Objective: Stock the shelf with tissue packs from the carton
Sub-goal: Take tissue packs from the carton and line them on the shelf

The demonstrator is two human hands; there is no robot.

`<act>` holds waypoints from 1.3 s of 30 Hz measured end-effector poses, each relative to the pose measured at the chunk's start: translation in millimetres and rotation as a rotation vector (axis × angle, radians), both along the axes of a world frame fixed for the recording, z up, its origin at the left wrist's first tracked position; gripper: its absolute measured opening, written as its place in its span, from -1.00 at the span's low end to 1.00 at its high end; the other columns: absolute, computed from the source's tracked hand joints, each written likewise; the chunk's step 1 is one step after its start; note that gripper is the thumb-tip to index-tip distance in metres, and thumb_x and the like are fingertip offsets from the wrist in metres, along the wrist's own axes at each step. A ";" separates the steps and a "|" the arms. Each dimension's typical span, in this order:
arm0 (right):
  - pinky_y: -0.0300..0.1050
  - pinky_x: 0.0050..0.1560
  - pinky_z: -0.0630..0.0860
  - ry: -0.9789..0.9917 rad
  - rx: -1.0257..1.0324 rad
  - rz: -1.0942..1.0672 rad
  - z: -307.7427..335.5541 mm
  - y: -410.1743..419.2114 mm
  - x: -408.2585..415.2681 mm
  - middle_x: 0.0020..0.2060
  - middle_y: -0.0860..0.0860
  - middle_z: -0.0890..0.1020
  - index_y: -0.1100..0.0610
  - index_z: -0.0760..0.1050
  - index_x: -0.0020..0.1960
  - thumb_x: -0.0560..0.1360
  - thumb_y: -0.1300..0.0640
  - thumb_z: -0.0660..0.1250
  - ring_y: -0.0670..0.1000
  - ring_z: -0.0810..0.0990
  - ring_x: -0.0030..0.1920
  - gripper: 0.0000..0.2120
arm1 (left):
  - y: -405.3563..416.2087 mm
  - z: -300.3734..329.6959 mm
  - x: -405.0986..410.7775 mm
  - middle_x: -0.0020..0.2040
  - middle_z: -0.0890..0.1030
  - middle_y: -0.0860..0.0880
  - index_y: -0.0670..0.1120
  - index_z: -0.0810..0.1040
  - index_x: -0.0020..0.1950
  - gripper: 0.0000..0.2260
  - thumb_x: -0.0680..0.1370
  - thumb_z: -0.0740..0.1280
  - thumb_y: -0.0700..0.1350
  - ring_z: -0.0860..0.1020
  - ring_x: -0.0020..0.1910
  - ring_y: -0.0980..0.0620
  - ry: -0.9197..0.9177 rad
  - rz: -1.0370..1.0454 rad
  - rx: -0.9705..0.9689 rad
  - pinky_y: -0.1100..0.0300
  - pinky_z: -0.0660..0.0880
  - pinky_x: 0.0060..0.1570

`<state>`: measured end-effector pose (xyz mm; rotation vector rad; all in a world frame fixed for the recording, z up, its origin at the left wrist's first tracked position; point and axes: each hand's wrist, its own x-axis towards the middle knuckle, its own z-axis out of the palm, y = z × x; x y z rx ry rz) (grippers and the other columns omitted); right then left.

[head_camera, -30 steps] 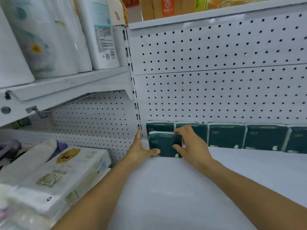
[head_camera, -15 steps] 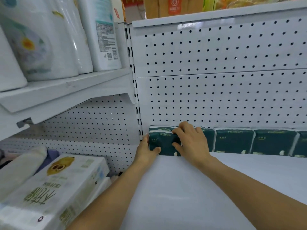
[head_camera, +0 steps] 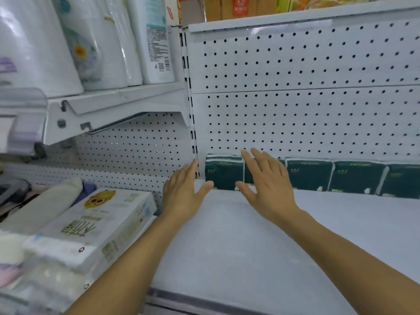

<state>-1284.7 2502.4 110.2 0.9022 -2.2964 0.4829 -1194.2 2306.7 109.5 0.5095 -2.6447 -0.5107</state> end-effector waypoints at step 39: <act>-0.05 0.13 0.40 -0.512 0.654 0.673 -296.3 -12.8 373.2 0.22 -0.06 0.54 -0.07 0.47 0.31 0.63 -0.03 0.16 0.02 0.45 0.28 -0.71 | 78.9 -313.7 515.0 0.31 0.53 -0.01 0.02 0.46 0.41 -0.61 0.63 0.23 0.14 0.55 0.18 -0.04 -0.452 0.576 0.337 -0.04 0.54 0.10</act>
